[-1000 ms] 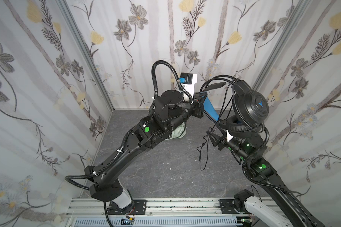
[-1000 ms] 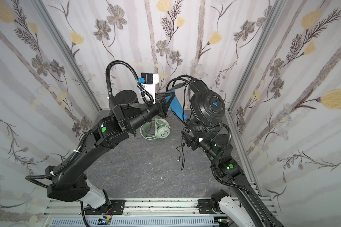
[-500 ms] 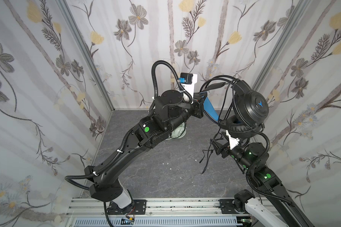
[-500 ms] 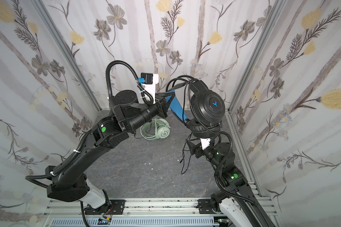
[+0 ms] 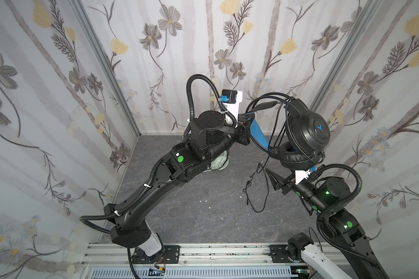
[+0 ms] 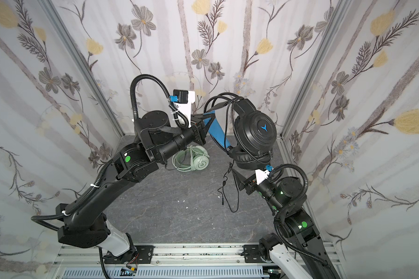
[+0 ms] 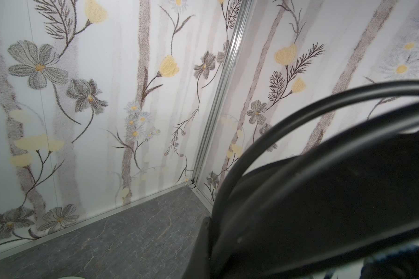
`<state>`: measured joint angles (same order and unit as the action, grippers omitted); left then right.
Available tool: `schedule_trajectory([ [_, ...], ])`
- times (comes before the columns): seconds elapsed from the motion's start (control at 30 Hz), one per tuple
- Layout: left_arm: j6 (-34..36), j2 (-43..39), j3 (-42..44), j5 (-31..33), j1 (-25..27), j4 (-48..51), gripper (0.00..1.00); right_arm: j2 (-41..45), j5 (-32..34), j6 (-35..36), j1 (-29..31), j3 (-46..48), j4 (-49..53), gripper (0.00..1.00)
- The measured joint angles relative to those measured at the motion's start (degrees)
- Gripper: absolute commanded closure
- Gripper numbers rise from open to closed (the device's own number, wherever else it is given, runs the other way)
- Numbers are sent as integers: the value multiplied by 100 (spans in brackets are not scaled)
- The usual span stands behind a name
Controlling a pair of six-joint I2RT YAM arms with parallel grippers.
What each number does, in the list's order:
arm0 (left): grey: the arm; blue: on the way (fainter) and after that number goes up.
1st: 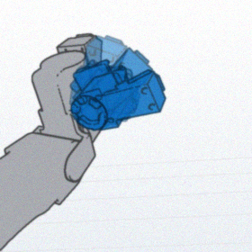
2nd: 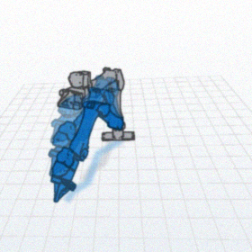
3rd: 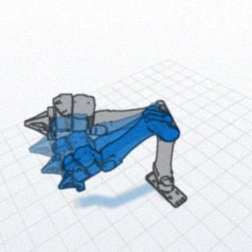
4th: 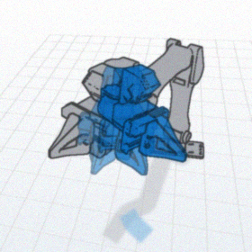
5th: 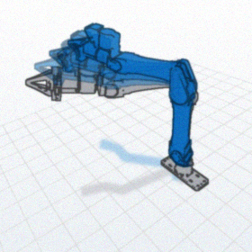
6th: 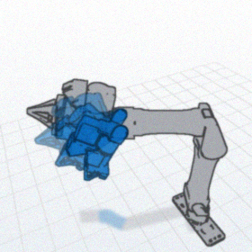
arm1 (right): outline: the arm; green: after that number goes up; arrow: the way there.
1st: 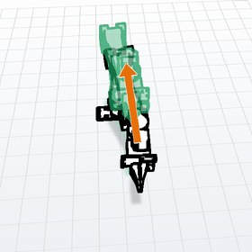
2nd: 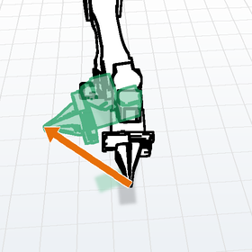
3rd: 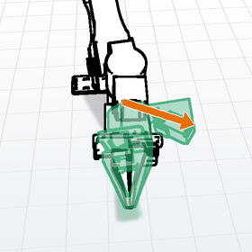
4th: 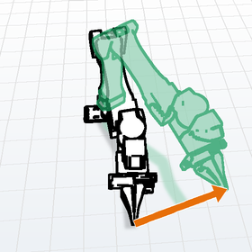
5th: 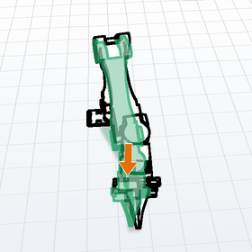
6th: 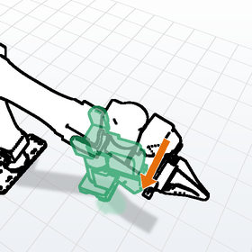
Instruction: Wrap the headphones
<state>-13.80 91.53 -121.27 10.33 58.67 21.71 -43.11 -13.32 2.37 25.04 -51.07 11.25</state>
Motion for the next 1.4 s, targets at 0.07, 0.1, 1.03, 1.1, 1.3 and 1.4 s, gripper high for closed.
schedule_trajectory([
  [0.07, 0, 2, 0, 2, 0, 2, 100, -157, -142, -74, 0, -72, -116, 17],
  [0.1, -2, 2, 0, 15, 0, 0, 100, -238, -181, -116, 0, -96, -201, 18],
  [1.03, -13, 44, -2, 37, 15, 81, 100, -1410, -581, -975, -94, 658, -2378, 66],
  [1.1, -13, 44, -2, 37, 15, 81, 100, -1478, -592, -1084, -164, 717, -2522, 69],
  [1.3, -39, -4, 70, 85, 15, 63, 100, -1495, -710, -1436, -444, 1126, -2946, 75],
  [1.4, -92, -17, 118, 155, 15, 35, 100, -1488, -741, -1499, -444, 1231, -2992, 71],
])
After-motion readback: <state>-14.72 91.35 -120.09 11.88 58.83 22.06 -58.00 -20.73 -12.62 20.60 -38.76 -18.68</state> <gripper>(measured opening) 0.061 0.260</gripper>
